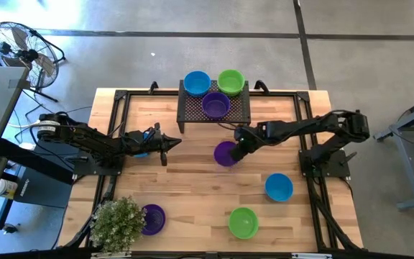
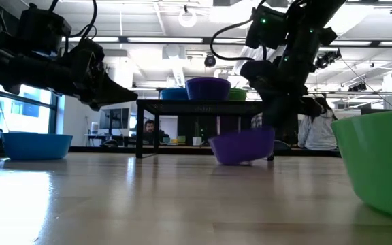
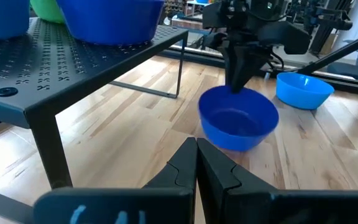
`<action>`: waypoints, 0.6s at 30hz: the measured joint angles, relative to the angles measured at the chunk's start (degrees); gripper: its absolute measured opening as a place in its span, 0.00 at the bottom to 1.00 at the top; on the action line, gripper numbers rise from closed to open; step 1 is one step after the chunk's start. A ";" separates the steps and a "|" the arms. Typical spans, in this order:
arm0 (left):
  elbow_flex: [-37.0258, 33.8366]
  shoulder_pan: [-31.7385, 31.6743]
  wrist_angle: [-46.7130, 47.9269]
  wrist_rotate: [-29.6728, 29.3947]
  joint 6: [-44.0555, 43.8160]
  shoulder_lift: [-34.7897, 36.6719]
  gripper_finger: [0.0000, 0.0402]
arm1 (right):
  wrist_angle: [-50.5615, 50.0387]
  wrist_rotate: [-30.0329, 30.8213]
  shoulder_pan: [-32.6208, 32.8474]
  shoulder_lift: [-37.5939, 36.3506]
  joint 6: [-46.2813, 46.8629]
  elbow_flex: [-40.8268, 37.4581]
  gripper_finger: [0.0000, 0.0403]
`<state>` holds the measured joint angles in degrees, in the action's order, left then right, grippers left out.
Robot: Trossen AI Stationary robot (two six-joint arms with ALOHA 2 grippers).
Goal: Pick & Place Mini bowls
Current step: Stack the right violet bowl on the violet bowl on the shelf
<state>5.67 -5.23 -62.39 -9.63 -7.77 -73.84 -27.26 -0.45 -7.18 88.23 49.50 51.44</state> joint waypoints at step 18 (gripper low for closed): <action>0.00 0.00 -0.04 -0.01 0.00 0.00 0.00 | -11.26 -1.96 0.07 -9.26 -0.01 0.00 0.02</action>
<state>5.67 -5.23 -62.44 -9.65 -7.77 -73.84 -38.53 -2.41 -7.11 78.97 49.49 51.44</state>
